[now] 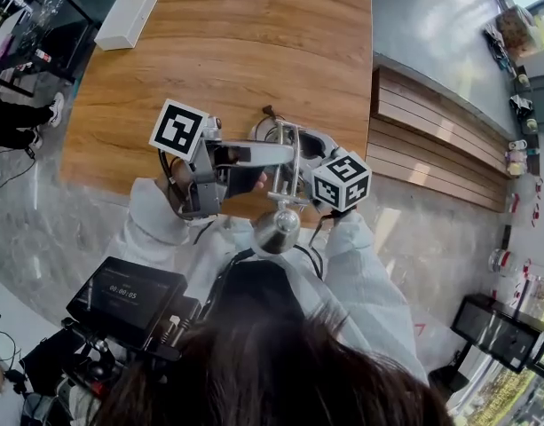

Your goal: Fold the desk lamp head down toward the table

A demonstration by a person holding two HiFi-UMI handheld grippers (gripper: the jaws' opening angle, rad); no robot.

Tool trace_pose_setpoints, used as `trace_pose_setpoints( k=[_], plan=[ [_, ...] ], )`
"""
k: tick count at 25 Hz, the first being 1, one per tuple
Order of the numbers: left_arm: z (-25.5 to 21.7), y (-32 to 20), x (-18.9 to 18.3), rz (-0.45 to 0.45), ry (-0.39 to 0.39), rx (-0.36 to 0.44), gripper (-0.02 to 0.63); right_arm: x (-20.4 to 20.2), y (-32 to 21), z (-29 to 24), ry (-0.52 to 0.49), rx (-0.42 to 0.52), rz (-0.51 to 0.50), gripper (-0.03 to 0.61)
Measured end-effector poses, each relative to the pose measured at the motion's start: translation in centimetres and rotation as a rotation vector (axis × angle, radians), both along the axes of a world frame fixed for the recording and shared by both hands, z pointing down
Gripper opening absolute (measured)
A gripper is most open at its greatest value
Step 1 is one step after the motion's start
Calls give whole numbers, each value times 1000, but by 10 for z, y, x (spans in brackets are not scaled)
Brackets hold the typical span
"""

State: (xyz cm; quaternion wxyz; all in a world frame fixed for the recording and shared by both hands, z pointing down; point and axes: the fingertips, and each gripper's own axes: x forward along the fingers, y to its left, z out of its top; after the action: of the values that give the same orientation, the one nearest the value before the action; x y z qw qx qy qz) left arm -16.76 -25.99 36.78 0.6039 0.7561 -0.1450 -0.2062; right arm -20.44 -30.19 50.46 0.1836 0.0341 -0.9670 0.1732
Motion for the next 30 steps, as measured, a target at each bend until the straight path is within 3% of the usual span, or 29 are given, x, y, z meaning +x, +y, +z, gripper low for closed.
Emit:
trace_pose_setpoints(
  k=[4, 7, 9, 15, 21, 25, 30],
  plan=[
    [15, 9, 6, -6, -145, 84, 148, 0, -1, -1, 1, -17, -20, 135],
    [47, 13, 10, -11, -359, 120, 87, 1, -1, -1, 0, -23, -28, 137],
    [70, 13, 9, -33, -457, 108, 65, 2, -1, -2, 2, -23, -33, 137],
    [78, 11, 11, -61, -496, 213, 61, 3, -2, -6, 9, -18, -78, 137],
    [97, 7, 7, -94, -543, 236, 112, 5, 0, -6, 17, -3, -124, 137],
    [105, 5, 3, -95, -655, 290, 120, 6, 3, -7, 7, 10, -179, 132],
    [113, 2, 0, -86, -682, 316, 151, 7, 6, -6, 25, 7, -214, 132]
  ],
)
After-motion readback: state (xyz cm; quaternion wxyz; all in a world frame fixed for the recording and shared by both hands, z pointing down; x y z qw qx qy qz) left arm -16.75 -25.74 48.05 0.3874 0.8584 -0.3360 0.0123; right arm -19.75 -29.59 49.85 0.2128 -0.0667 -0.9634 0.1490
